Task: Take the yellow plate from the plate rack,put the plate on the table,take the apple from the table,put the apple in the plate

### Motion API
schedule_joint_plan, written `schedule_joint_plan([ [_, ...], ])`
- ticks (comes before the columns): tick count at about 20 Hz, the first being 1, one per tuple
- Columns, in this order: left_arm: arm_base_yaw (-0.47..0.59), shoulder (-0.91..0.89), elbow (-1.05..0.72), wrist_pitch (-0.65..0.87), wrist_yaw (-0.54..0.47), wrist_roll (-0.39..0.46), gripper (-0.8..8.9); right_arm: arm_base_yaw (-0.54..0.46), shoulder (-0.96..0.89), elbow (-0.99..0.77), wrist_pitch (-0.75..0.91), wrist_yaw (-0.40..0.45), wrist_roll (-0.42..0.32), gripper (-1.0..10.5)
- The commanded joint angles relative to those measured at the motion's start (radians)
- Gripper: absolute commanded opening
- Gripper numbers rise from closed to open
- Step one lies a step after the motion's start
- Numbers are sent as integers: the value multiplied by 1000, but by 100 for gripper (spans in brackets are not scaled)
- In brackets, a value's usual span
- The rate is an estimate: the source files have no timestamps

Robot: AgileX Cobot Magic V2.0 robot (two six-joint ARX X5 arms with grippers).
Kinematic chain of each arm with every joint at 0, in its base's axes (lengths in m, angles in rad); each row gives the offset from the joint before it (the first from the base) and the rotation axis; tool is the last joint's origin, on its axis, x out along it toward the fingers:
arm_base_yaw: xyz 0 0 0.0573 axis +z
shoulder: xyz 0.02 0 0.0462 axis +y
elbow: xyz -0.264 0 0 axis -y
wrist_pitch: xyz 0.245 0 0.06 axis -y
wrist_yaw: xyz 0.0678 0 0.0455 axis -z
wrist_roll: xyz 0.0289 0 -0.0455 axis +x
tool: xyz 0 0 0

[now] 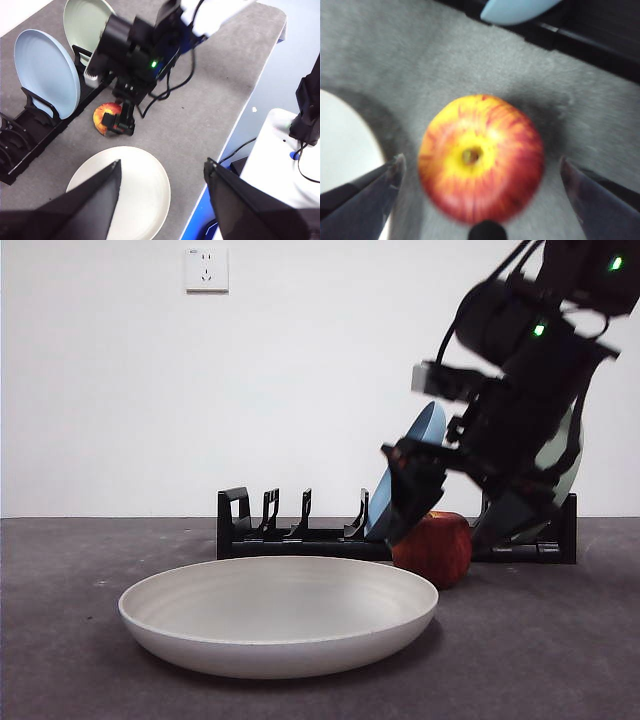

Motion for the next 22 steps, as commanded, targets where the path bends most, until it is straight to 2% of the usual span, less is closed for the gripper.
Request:
schedule_joint_plan([
  [1, -2, 0, -5, 4, -1, -11, 281, 5, 55, 0, 51, 4, 13, 730],
  [4, -2, 0, -5, 3, -1, -15, 280, 5, 89, 0, 81, 6, 34, 707],
  [6, -2, 0, -5, 0, -2, -15, 280, 5, 89, 0, 91, 5, 35, 610],
  [9, -2, 0, -5, -3, -2, -15, 280, 4, 89, 0, 96, 7, 39, 563],
  [13, -2, 0, -5, -3, -2, -15, 280, 5, 88, 0, 96, 14, 60, 169],
  [16, -2, 0, -5, -3, -9, -15, 280, 5, 81, 0, 95, 10, 64, -18],
  [22, -2, 0, -5, -5, -29, -14, 280, 26, -45, 0, 35, -4, 64, -17],
])
